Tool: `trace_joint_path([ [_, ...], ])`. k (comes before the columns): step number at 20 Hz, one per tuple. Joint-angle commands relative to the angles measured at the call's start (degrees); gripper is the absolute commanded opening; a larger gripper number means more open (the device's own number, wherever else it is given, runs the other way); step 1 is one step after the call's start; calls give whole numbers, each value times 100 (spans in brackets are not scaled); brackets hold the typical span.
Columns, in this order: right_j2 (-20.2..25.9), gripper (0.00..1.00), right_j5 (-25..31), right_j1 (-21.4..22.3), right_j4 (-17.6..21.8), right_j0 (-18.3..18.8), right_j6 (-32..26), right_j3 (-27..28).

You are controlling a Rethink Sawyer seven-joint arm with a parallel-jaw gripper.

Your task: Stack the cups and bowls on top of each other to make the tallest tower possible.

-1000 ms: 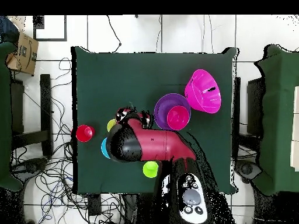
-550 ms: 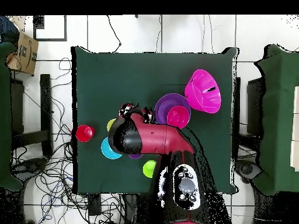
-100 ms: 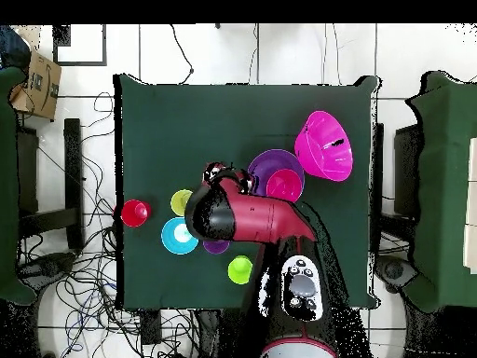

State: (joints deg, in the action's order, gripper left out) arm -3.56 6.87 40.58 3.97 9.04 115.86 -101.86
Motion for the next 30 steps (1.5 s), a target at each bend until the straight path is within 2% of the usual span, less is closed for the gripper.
trace_joint_path([
  [1, 178, 100, -19, 74, -282, -203, 951, 91],
  [10, 320, 100, 217, 665, -436, -151, 906, -267],
  [12, 363, 100, 196, 689, -458, -132, 886, -291],
  [27, 415, 100, -571, 398, -572, -280, 1029, -278],
  [30, 482, 100, -739, 359, -468, -269, 948, -306],
])
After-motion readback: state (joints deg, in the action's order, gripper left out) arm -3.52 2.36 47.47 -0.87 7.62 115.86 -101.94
